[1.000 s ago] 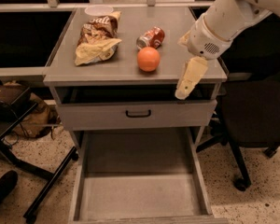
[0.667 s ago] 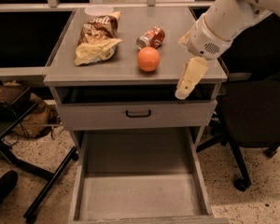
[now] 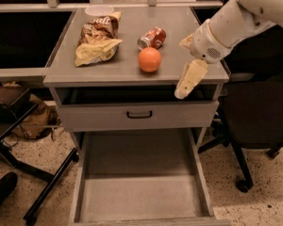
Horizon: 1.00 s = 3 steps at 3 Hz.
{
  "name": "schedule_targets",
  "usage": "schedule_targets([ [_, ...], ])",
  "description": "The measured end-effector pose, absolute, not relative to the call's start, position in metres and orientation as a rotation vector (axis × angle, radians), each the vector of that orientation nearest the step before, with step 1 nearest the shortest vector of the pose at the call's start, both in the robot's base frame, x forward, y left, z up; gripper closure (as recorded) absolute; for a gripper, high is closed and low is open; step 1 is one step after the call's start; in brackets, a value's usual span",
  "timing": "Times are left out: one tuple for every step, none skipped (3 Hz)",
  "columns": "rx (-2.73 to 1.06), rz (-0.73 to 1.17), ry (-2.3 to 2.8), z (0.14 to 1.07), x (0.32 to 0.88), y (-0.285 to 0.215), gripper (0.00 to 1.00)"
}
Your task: Place orange into middle drawer
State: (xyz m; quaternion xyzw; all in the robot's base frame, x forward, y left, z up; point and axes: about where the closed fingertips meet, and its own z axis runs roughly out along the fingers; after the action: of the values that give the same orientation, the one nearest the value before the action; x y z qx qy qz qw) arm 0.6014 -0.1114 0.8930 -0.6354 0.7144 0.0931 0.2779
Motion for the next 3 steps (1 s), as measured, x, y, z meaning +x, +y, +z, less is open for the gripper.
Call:
schedule_targets([
  [-1.650,0.292,1.862,0.883,0.636,-0.098,0.00],
  [-1.649,0.296,1.766,0.884,0.693,-0.060,0.00],
  [-1.653,0.311,1.764,0.879,0.696,-0.057,0.00],
])
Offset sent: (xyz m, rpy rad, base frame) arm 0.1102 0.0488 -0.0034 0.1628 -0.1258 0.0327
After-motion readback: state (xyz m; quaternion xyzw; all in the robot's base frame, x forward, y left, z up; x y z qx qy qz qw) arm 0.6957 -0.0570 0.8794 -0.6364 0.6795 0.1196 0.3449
